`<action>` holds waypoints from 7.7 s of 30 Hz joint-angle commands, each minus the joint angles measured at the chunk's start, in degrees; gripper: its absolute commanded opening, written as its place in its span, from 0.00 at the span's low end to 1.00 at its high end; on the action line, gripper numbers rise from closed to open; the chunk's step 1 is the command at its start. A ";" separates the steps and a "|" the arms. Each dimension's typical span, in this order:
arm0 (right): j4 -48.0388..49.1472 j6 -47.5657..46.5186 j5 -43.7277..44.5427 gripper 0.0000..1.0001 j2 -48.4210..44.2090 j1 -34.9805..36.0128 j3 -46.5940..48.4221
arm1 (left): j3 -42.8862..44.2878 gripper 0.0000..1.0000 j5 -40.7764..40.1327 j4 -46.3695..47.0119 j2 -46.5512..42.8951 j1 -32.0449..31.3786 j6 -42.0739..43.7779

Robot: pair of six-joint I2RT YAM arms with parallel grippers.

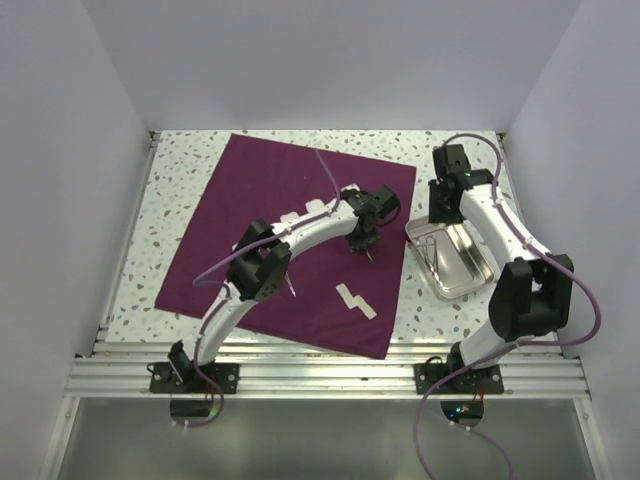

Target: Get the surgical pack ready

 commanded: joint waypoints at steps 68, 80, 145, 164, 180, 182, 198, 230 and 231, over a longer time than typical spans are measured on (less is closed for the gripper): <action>18.19 12.46 -32.85 0.42 0.10 4.83 -9.89 | -34.18 0.14 0.62 26.26 -23.10 -1.40 23.77; 11.07 7.54 -24.14 0.45 -3.15 0.52 -5.67 | -18.10 0.34 -2.89 12.93 -10.10 -1.40 21.40; 42.71 26.70 -45.94 0.43 19.43 11.68 -12.79 | -45.07 0.00 6.77 32.59 -22.92 0.27 23.42; 40.27 25.04 -42.95 0.00 20.40 13.79 -9.81 | -48.32 0.01 8.36 35.49 -26.87 0.36 24.73; 14.79 10.20 -34.43 0.00 4.86 9.58 -2.42 | -66.07 0.49 10.64 35.05 -57.01 9.84 27.73; 6.47 7.47 -30.07 0.00 1.44 5.81 -1.19 | -68.10 0.49 10.90 34.96 -58.96 10.82 27.73; -4.39 -3.88 -13.50 0.00 3.96 -7.92 -0.49 | -66.79 0.42 6.69 23.10 -51.84 12.05 19.38; 0.26 1.57 -10.61 0.49 -5.35 6.93 1.45 | -56.59 0.36 -8.69 11.41 -39.01 8.01 5.75; 0.52 1.48 -11.39 0.49 -5.52 7.11 1.36 | -56.33 0.34 -8.96 11.41 -38.75 8.01 5.93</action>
